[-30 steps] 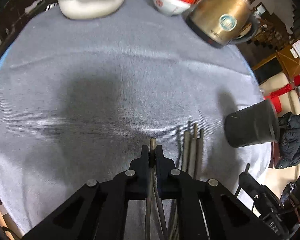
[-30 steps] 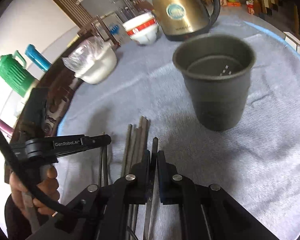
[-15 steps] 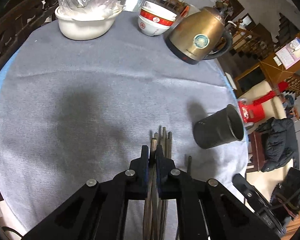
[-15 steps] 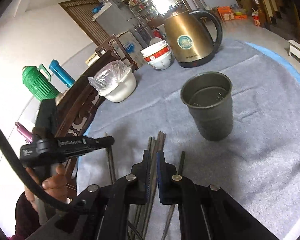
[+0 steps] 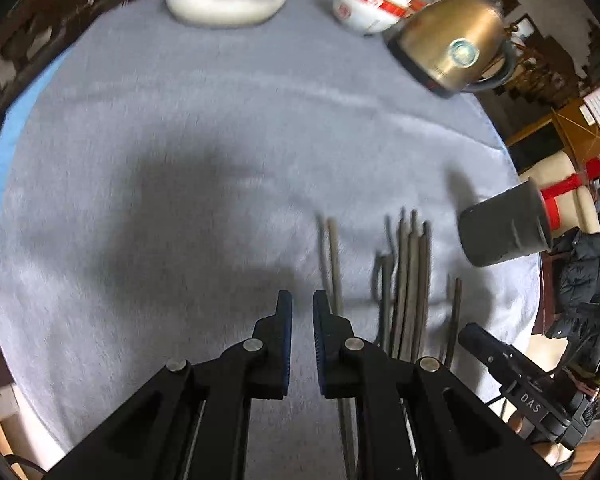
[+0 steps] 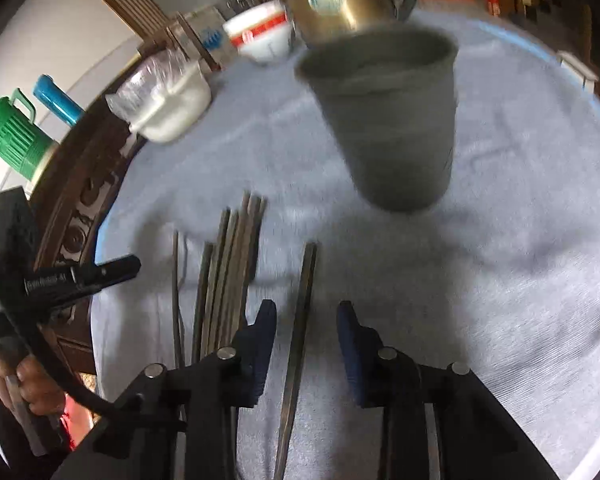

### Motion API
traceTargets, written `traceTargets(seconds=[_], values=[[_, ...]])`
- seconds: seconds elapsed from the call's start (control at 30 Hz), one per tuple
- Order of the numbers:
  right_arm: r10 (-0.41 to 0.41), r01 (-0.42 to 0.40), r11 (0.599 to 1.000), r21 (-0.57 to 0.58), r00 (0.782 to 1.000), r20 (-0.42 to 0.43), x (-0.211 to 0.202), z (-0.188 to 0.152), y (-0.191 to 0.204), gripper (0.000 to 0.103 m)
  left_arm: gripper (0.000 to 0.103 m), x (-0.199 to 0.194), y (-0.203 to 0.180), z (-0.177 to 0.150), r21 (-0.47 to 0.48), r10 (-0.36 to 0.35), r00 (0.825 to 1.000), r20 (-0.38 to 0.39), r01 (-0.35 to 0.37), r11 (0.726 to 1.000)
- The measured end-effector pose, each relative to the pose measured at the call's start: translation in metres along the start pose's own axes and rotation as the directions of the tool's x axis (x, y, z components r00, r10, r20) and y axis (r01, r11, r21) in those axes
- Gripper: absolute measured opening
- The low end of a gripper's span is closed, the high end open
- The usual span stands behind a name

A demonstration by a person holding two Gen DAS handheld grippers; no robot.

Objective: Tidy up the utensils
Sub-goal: 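Lift both held chopsticks and carry them above the grey utensil holder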

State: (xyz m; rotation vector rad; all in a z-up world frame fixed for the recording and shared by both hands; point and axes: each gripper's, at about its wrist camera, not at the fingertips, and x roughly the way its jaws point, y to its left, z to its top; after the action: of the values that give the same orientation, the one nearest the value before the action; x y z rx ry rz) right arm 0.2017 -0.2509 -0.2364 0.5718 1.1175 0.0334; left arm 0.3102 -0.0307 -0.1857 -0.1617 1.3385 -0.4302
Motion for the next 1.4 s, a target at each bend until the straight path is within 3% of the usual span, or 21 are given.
traceTargets(seconds=[0.1, 0.13, 0.2, 0.27, 0.37, 0.4, 0.5, 0.57, 0.63, 0.73, 0.9, 1.0, 1.1, 1.23, 1.3, 1.4], values=[[-0.036, 0.036, 0.999, 0.011, 0.999, -0.02, 0.009, 0.004, 0.001, 0.032, 0.011, 0.008, 0.0, 0.006, -0.03, -0.02, 1.0, -0.013, 0.019, 0.999], [-0.045, 0.045, 0.999, 0.014, 0.998, -0.037, 0.013, 0.005, 0.002, 0.032, 0.015, 0.009, -0.002, 0.009, -0.035, -0.018, 1.0, -0.011, 0.018, 0.999], [-0.059, 0.059, 0.998, 0.007, 0.997, -0.049, 0.015, 0.007, 0.003, 0.032, 0.048, 0.013, -0.009, 0.014, -0.04, -0.014, 1.0, -0.007, 0.014, 0.999], [-0.073, 0.073, 0.997, 0.003, 0.996, -0.055, 0.016, 0.008, 0.005, 0.032, 0.05, 0.018, -0.017, 0.019, -0.033, 0.003, 1.0, -0.004, -0.003, 0.999], [-0.104, 0.103, 0.995, -0.019, 0.993, -0.059, 0.021, 0.009, 0.01, 0.016, 0.05, 0.028, -0.029, 0.023, 0.01, 0.012, 1.0, -0.021, -0.011, 1.0], [-0.101, 0.099, 0.994, -0.038, 0.993, -0.061, 0.022, 0.008, 0.012, 0.01, 0.042, 0.034, -0.033, 0.023, 0.027, 0.036, 0.999, -0.031, -0.035, 0.999], [-0.094, 0.091, 0.994, -0.063, 0.995, -0.043, 0.022, 0.006, 0.016, 0.01, 0.006, 0.039, -0.038, 0.025, 0.042, 0.072, 0.997, -0.032, -0.07, 0.997], [-0.058, 0.056, 0.997, -0.056, 0.998, -0.034, 0.017, 0.005, 0.014, 0.009, 0.005, 0.039, -0.034, 0.024, 0.016, 0.06, 0.997, -0.043, -0.059, 0.998], [-0.029, 0.028, 0.998, -0.061, 1.0, -0.009, 0.008, 0.003, 0.014, 0.009, 0.005, 0.027, -0.033, 0.021, 0.02, 0.089, 0.996, 0.009, -0.089, 0.996], [0.026, -0.02, 0.996, -0.091, 0.997, 0.074, -0.02, 0.002, 0.016, 0.008, 0.005, -0.001, -0.038, 0.016, 0.023, 0.059, 0.996, 0.066, -0.06, 0.998], [0.122, -0.097, 0.987, -0.126, 0.971, 0.208, -0.073, 0.001, 0.017, 0.008, 0.005, -0.074, -0.075, 0.006, 0.107, 0.01, 0.976, 0.22, -0.034, 0.994], [0.185, -0.143, 0.978, -0.152, 0.931, 0.313, -0.108, 0.002, 0.019, 0.008, 0.005, -0.115, -0.099, -0.001, 0.17, -0.018, 0.95, 0.312, -0.037, 0.985], [0.23, -0.165, 0.969, -0.184, 0.874, 0.428, -0.145, 0.003, 0.018, 0.008, 0.005, -0.151, -0.118, -0.01, 0.218, -0.052, 0.924, 0.378, -0.034, 0.975], [0.241, -0.165, 0.969, -0.185, 0.802, 0.546, -0.178, 0.018, 0.019, 0.008, 0.005, -0.175, -0.151, -0.005, 0.262, -0.085, 0.891, 0.446, -0.039, 0.964], [0.236, -0.157, 0.971, -0.18, 0.755, 0.612, -0.197, 0.029, 0.017, 0.008, 0.005, -0.185, -0.171, 0.005, 0.272, -0.094, 0.873, 0.479, -0.045, 0.961], [0.197, -0.123, 0.98, -0.157, 0.696, 0.691, -0.219, 0.049, 0.012, 0.008, 0.005, -0.198, -0.193, 0.023, 0.286, -0.127, 0.837, 0.532, -0.037, 0.957]])
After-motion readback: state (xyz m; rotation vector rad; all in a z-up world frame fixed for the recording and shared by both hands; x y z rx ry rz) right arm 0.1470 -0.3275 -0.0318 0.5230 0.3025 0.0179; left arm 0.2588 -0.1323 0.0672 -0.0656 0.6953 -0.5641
